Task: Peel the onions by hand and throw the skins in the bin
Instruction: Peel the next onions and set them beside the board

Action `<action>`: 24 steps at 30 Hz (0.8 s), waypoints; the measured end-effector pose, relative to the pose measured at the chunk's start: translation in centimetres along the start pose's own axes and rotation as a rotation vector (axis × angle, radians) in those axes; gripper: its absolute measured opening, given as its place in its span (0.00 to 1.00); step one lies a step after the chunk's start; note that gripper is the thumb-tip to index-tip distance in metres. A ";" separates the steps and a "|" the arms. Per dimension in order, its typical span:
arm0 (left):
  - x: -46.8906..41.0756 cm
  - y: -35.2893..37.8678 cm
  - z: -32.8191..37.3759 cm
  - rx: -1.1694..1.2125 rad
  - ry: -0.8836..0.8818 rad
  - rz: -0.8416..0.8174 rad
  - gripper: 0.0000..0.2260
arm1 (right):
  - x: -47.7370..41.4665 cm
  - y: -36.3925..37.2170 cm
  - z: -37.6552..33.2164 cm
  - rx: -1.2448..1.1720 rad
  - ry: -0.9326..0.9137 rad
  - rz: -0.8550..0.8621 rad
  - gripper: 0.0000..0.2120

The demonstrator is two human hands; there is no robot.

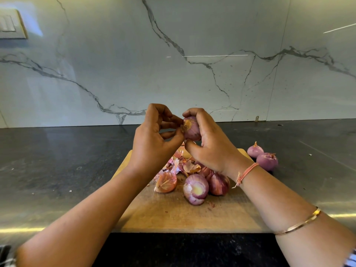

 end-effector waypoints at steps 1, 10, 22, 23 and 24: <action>0.0 -0.1 0.0 -0.005 0.004 0.003 0.19 | 0.0 0.1 0.0 0.003 -0.001 -0.003 0.25; 0.0 -0.3 0.1 -0.100 0.036 0.030 0.18 | 0.1 0.3 -0.2 0.065 -0.020 -0.020 0.24; -0.5 -1.3 -1.9 0.011 -0.142 0.105 0.17 | 0.0 -0.2 1.5 -0.366 0.197 0.019 0.24; -0.5 -1.4 -2.1 0.014 -0.153 0.108 0.17 | -0.1 -0.3 1.8 -0.419 0.218 0.027 0.22; -0.5 -1.4 -2.2 0.016 -0.162 0.109 0.17 | -0.1 -0.3 2.0 -0.472 0.240 0.028 0.21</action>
Point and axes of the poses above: each hand's wrist, its own x-axis away from the middle knuckle, its own y-axis out of the palm, z = x × y, the point moved 10 cm from there along -x, towards the middle knuckle, and after that the axes turned 5 degrees about -x, right-handed, at the moved point
